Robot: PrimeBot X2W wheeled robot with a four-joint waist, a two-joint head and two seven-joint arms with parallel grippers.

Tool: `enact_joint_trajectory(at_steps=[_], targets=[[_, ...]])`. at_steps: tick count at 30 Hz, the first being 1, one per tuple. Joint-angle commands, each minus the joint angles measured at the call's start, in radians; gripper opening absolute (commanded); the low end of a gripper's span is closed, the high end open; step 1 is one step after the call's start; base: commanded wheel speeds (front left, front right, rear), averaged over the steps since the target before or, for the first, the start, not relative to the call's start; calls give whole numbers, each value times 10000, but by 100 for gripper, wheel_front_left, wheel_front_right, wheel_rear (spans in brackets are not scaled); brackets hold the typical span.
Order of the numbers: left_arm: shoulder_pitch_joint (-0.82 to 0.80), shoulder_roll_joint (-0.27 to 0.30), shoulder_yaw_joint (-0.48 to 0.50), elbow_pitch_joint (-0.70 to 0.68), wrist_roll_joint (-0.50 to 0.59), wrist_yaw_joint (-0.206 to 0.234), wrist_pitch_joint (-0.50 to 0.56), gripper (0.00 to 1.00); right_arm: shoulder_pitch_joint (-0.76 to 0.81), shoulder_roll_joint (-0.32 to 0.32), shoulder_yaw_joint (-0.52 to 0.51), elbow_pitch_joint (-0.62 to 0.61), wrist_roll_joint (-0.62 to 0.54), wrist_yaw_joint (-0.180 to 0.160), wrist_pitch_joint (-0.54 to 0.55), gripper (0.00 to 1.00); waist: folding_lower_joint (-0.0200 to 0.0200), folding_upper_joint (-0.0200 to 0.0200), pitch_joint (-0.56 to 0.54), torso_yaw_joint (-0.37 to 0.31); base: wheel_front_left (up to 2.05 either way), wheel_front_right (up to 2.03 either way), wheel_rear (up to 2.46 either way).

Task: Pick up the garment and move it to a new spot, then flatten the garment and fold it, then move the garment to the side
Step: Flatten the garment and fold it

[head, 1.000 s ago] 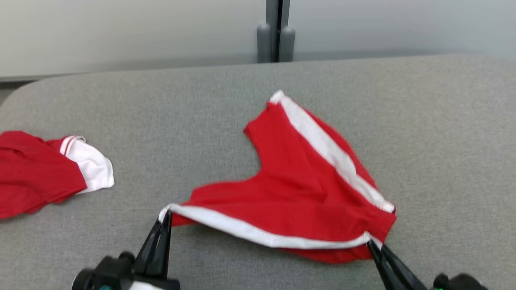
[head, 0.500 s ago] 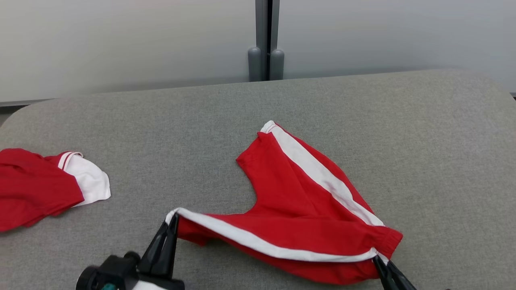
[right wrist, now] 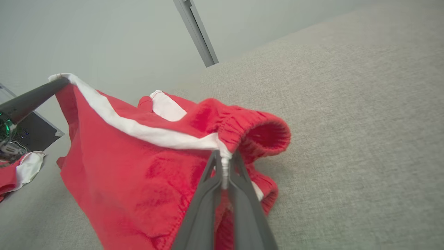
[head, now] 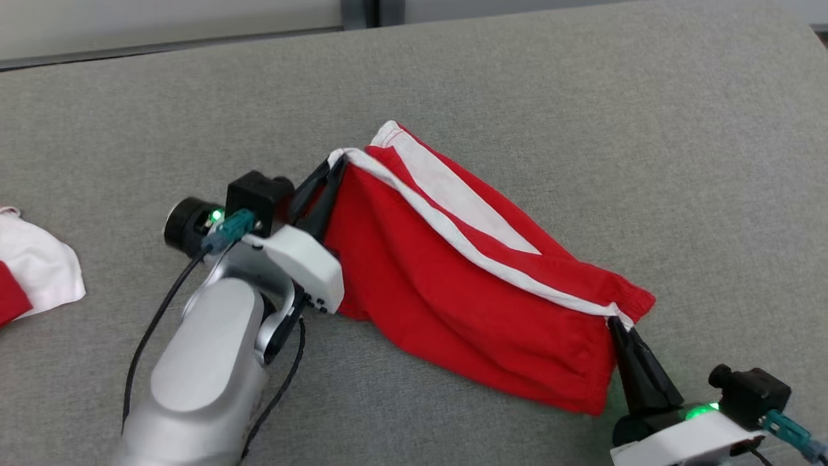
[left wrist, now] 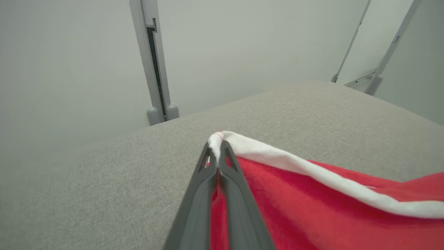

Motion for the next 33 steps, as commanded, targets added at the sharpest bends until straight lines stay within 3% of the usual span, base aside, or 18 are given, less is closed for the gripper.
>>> enact_joint_trajectory(at_steps=[1, 8, 16, 17, 18, 19, 20, 24, 27, 33], targets=[[-525, 96, -180, 350, -126, -4, 6, 0, -226, 61, 73, 116, 91, -3, -42, 0, 0, -1, 586, -517, 0, 0, 0], [-2484, 45, -1286, 2529, -661, -9, -470, 0, -786, 419, 265, 515, 546, -3, -40, 0, 0, -1, 1171, -1024, 0, 0, 0], [-3689, -22, -1397, 4827, -1067, -10, -1483, 0, -1085, 617, 398, 556, 678, -5, -29, 3, 0, -1, 1390, -1372, 0, 0, 0], [-3764, -35, -1363, 5109, -1112, -10, -1544, 22, -1068, 610, 454, 561, 712, -5, -29, 35, 0, -1, 1380, -1389, 0, 0, 0], [-3846, -56, -1304, 5295, -1183, -9, -1646, 74, -1057, 584, 476, 564, 741, -5, -29, 64, 0, -1, 1370, -1395, 0, 0, 0], [-3916, -85, -1276, 5485, -1260, -11, -1702, 100, -1048, 539, 458, 554, 752, -5, -29, 88, 0, -1, 1352, -1392, 0, 0, 0], [-3927, -110, -1260, 5707, -1343, -9, -1739, 100, -1004, 476, 393, 547, 720, -5, -29, 100, 0, -1, 1324, -1379, 0, 0, 0], [-3834, -172, -1166, 6031, -1577, 18, -1910, 100, -720, 288, 190, 377, 324, -3, -29, 100, 0, -1, 1117, -1281, 0, 0, 0], [-3406, -122, -951, 5981, -1618, 287, -2022, 100, -273, 88, -112, 2, -112, -3, -30, 100, 0, -1, 821, -1189, 0, 0, 0], [-1647, 259, 301, 3290, -1392, 1396, -2032, 100, 514, -177, -1161, -1253, -1296, -3, -30, 100, 0, -1, 293, -908, 0, 0, 0]])
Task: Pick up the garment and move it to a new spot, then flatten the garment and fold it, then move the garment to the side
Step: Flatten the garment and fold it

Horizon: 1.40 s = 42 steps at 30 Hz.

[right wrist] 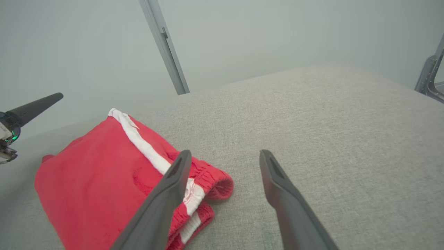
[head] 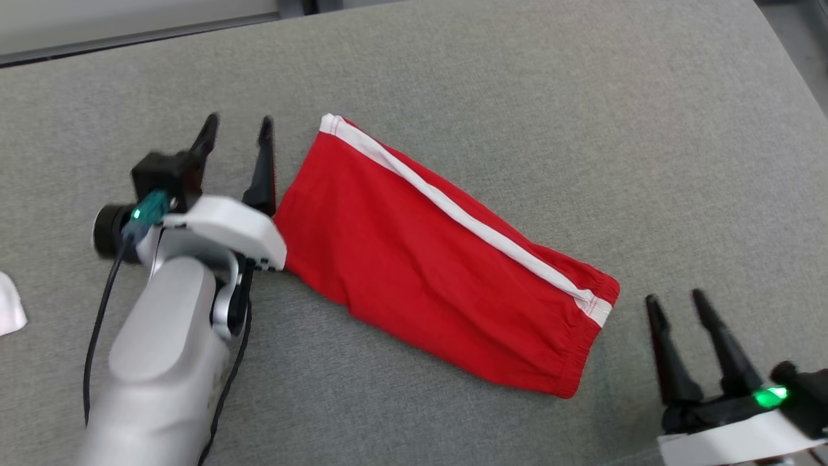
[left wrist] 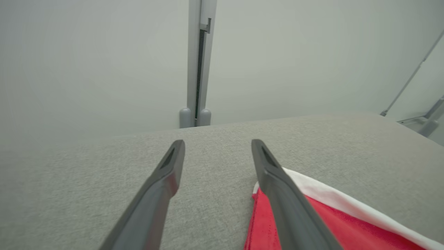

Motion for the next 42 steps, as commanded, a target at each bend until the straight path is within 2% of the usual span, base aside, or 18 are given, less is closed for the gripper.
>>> enact_joint_trajectory(at_steps=[1, 9, 15, 22, 36, 39, 42], targets=[[648, 109, 338, -778, 187, 286, -12, 100, 73, -35, -288, -313, -296, -3, -16, 100, 0, 0, -226, 197, 0, 0, 0], [3681, 172, 1603, -4299, 905, 1113, -15, 100, -38, -312, -1284, -830, -1298, -3, -16, 100, 0, 0, -1149, 853, 0, 0, 0], [5780, 303, 1985, -5833, 1216, 1359, -15, 100, 173, -602, -1221, -612, -1514, -3, -16, 100, 0, 0, -2010, 1208, 0, 0, 0], [6940, 412, 1871, -6451, 1313, 1543, 160, 100, 538, -709, -1113, -442, -1436, -3, 52, 100, 0, 0, -2547, 1420, 0, 0, 0], [7214, 478, 1655, -6932, 1356, 1754, 570, 100, 530, -650, -1237, -465, -1377, -3, 68, 100, 0, 0, -2433, 1564, 0, 0, 0], [7056, 477, 1514, -6997, 1411, 1724, 676, 100, 411, -644, -1247, -519, -1369, -3, 62, 100, 0, 0, -2268, 1579, 0, 0, 0], [6599, 491, 1186, -6918, 1513, 1493, 933, 100, 280, -648, -1213, -606, -1360, -3, 75, 100, 0, 0, -1969, 1564, 0, 0, 0]])
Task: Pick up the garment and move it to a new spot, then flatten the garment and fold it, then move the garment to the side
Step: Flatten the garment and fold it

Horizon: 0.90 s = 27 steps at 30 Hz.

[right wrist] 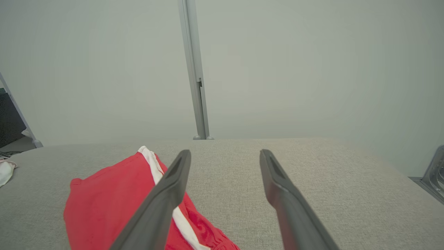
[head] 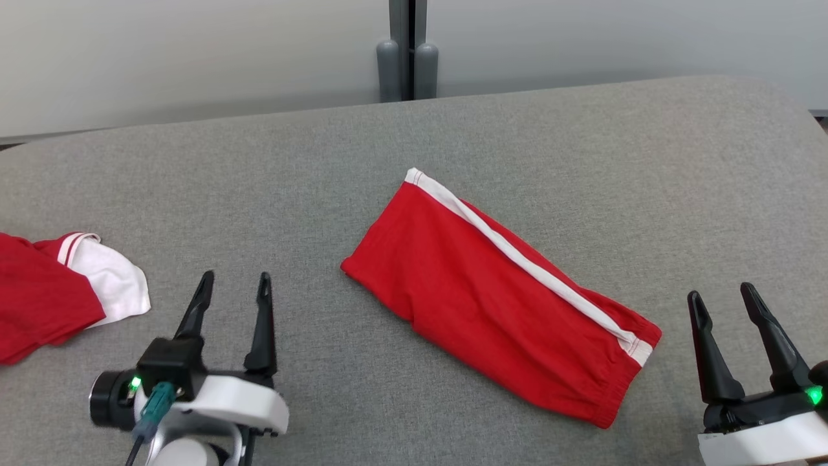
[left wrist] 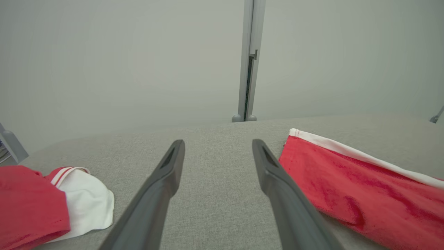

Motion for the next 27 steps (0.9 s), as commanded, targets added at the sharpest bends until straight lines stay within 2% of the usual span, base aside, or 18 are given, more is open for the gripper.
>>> enact_joint_trajectory(at_steps=[1, 5, 11, 16, 23, 24, 25, 26, 27], targets=[[-433, 15, -139, 63, 72, -148, 85, 100, -143, -17, -14, -80, 52, -3, 7, 100, 0, -1, 250, -31, 0, 0, 0], [-1647, -199, -829, 850, 71, -819, 659, 100, -444, -70, 89, -116, 83, -3, 0, 100, 0, -1, 779, -202, 0, 0, 0], [-3523, -566, -1500, 3228, -287, -1828, 1404, 100, -912, -44, 364, 8, 218, -3, -47, 100, 0, -1, 1384, -698, 0, 0, 0], [-4689, -650, -1698, 5365, -390, -2133, 1923, 100, -1103, 89, 461, 210, 339, -3, -88, 100, 0, -1, 1698, -1035, 0, 0, 0], [-5623, -630, -2221, 7646, -35, -2172, 3303, 100, -1228, 203, 408, 352, 476, -3, -101, 100, 0, -1, 1868, -1135, 0, 0, 0], [-5646, -654, -2310, 7874, -55, -2225, 3513, 86, -1238, 219, 392, 350, 495, -3, -101, 100, 0, -1, 1869, -1136, 0, 0, 0], [-5693, -679, -2426, 8032, -12, -2277, 3667, 14, -1248, 237, 385, 342, 507, -3, -99, 100, 0, -1, 1864, -1144, 0, 0, 0], [-5743, -713, -2494, 8183, -18, -2285, 3832, 0, -1254, 241, 389, 333, 494, -3, -98, 100, 0, -1, 1858, -1153, 0, 0, 0], [-5771, -731, -2546, 8309, -24, -2291, 3916, 0, -1263, 263, 401, 308, 530, -3, -97, 100, 0, -1, 1848, -1158, 0, 0, 0]])
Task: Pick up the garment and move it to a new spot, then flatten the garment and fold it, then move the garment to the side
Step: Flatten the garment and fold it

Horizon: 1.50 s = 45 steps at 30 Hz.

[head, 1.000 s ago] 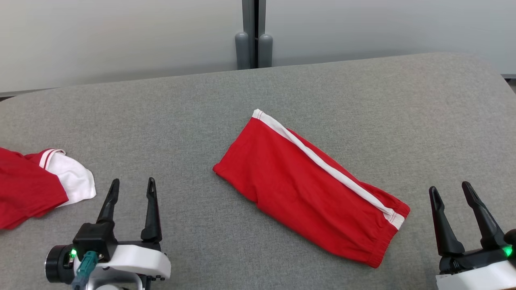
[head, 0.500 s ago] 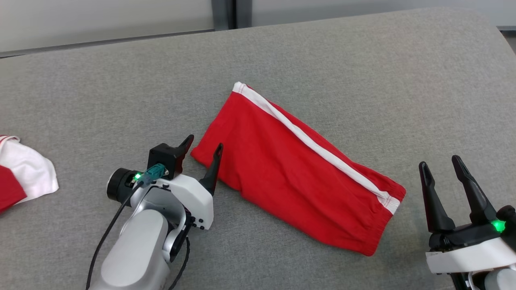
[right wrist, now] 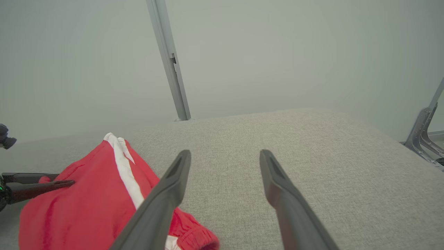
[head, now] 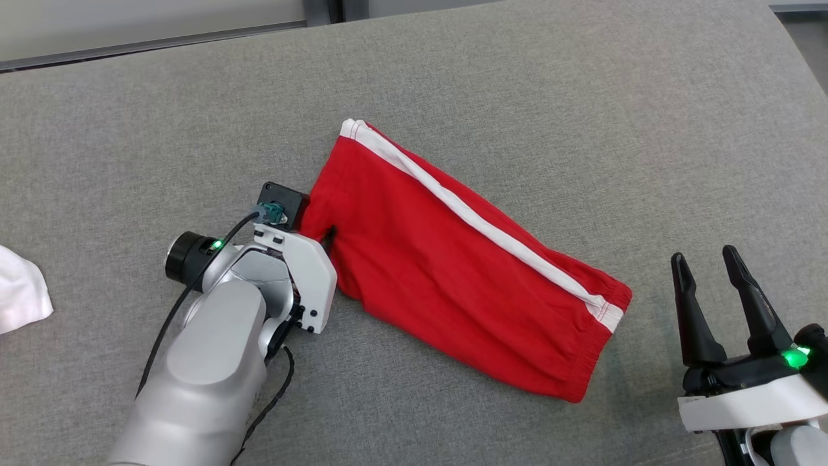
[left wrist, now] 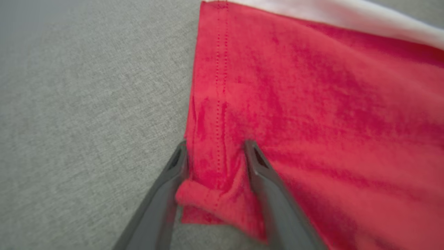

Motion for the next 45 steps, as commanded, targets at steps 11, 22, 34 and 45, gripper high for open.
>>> enact_joint_trajectory(at_steps=[11, 22, 34, 45], targets=[[695, -13, 1039, 169, -1193, 800, -937, 0, 166, -58, -317, -121, 45, -3, -43, 100, 0, 0, -244, 300, 0, 0, 0], [4316, 289, 1855, -1921, -2101, 1580, -1803, 0, 720, -261, -516, 81, -36, -3, -1, 100, 0, 0, -1231, 1007, 0, 0, 0], [6709, 478, 2123, -5940, -1962, 2355, -2731, 100, 1128, -240, -768, -146, -314, -3, 717, 100, 0, 0, -2000, 1155, 0, 0, 0], [7218, 1234, 2379, -8139, -1052, 2518, -4186, 100, 1502, -147, -1058, -998, -697, -3, 1714, 100, 0, 0, -2779, 1280, 0, 0, 0]])
